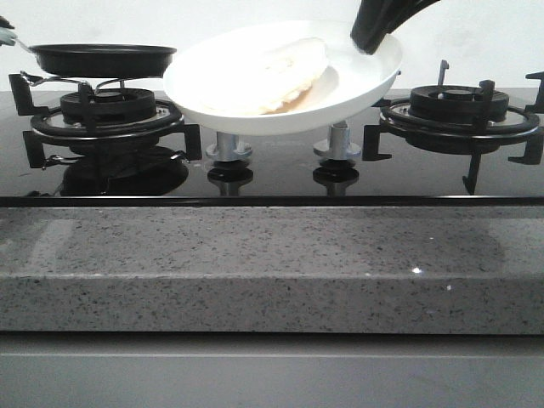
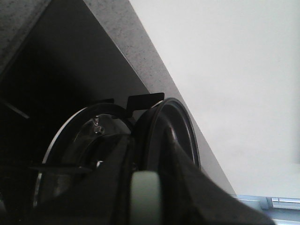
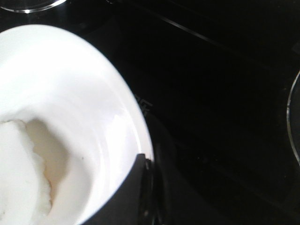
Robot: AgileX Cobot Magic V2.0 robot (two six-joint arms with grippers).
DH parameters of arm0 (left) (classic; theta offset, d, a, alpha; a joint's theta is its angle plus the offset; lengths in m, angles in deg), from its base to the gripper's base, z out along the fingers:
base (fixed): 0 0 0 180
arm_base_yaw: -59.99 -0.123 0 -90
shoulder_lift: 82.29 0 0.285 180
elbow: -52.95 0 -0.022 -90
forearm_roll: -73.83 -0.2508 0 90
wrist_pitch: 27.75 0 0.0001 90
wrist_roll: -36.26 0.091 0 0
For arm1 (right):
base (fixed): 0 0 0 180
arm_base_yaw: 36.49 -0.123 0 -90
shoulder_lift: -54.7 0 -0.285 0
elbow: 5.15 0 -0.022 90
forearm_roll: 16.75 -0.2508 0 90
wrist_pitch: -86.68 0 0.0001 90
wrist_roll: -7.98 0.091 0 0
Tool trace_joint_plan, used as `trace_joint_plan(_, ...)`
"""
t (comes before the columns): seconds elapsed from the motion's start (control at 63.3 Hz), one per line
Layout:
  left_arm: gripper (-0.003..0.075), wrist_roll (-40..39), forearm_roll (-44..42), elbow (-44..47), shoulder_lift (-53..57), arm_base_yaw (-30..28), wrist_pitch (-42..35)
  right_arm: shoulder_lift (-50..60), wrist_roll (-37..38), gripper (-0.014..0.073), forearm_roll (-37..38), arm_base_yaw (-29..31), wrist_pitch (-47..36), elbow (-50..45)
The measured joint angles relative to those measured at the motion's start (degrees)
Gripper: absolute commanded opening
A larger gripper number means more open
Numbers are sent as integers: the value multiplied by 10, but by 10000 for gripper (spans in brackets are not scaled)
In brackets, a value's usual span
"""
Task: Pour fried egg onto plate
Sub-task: 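Return the empty pan onto its burner with the left gripper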
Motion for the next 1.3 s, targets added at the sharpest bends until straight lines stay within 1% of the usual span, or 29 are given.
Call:
trace_joint_plan(0.111,-13,-11,-9,0,0,0,-4,0,0,-58,0,0,0,0)
trace_joint_plan(0.158,14,-13,-11,0,0,0,-4,0,0,-58,0,0,0,0)
trace_joint_plan(0.268,167,-14,-17,0,0,0,-4,0,0,-58,0,0,0,0)
trace_joint_plan(0.284,211,-14,-19,0,0,0,-5,0,0,-58,0,0,0,0)
trace_joint_plan(0.411,463,-10,-48,0,0,0,-8,0,0,-58,0,0,0,0)
trace_joint_plan(0.474,541,-10,-58,0,0,0,-8,0,0,-58,0,0,0,0)
trace_joint_plan(0.537,578,-9,-66,0,0,0,-2,0,0,-58,0,0,0,0)
trace_joint_plan(0.695,578,-9,-89,0,0,0,29,0,0,-58,0,0,0,0)
trace_joint_plan(0.963,573,-9,-145,0,0,0,139,0,0,-58,0,0,0,0)
trace_joint_plan(1.027,554,-9,-151,0,0,0,159,0,0,-58,0,0,0,0)
trace_joint_plan(1.105,503,-9,-159,0,0,0,177,0,0,-58,0,0,0,0)
trace_joint_plan(1.153,453,-9,-165,0,0,0,185,0,0,-58,0,0,0,0)
trace_joint_plan(1.248,318,-9,-177,0,0,0,196,0,0,-58,0,0,0,0)
trace_joint_plan(1.279,255,-9,-181,0,0,0,197,0,0,-58,0,0,0,0)
trace_joint_plan(1.295,242,-9,-181,0,0,0,197,0,0,-58,0,0,0,0)
